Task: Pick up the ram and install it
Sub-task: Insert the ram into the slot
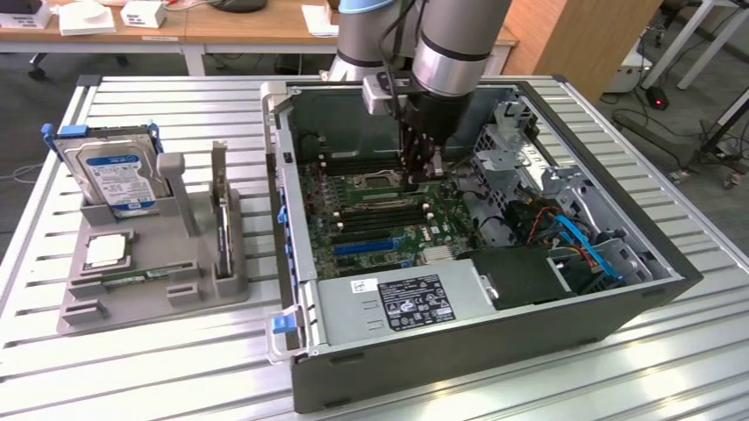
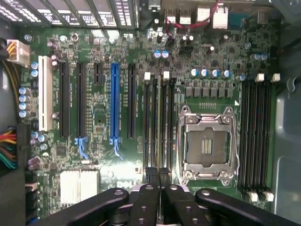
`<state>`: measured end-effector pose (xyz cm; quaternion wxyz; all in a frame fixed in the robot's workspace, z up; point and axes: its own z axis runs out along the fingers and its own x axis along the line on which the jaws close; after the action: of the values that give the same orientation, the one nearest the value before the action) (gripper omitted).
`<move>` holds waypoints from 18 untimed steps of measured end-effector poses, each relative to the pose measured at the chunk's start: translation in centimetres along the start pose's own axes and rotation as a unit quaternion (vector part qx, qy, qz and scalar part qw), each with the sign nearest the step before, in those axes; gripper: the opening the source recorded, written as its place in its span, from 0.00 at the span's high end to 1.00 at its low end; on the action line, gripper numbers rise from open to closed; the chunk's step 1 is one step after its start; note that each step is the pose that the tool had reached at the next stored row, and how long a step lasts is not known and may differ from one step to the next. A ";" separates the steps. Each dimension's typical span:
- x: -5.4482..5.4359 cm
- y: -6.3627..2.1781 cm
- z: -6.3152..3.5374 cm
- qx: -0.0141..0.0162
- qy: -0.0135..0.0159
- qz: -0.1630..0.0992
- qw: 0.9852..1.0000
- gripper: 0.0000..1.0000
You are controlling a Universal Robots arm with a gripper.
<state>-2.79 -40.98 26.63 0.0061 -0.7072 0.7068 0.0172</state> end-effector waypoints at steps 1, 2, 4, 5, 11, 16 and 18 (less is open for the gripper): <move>0.0 -0.14 0.00 0.000 0.000 0.000 1.000 0.89; 0.0 -0.23 0.00 0.000 0.000 0.000 1.000 0.89; 0.0 -0.26 0.00 0.000 0.000 0.000 1.000 0.89; 0.0 -0.26 0.00 0.000 0.000 0.000 1.000 0.89; 0.5 -0.26 -0.01 0.000 0.000 0.000 1.000 0.89; 0.8 -0.26 -0.02 0.000 0.000 0.000 1.000 0.89; 0.8 -0.26 -0.02 0.000 0.000 0.000 1.000 0.89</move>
<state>-2.53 -41.79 26.61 0.0060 -0.7071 0.7069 0.0172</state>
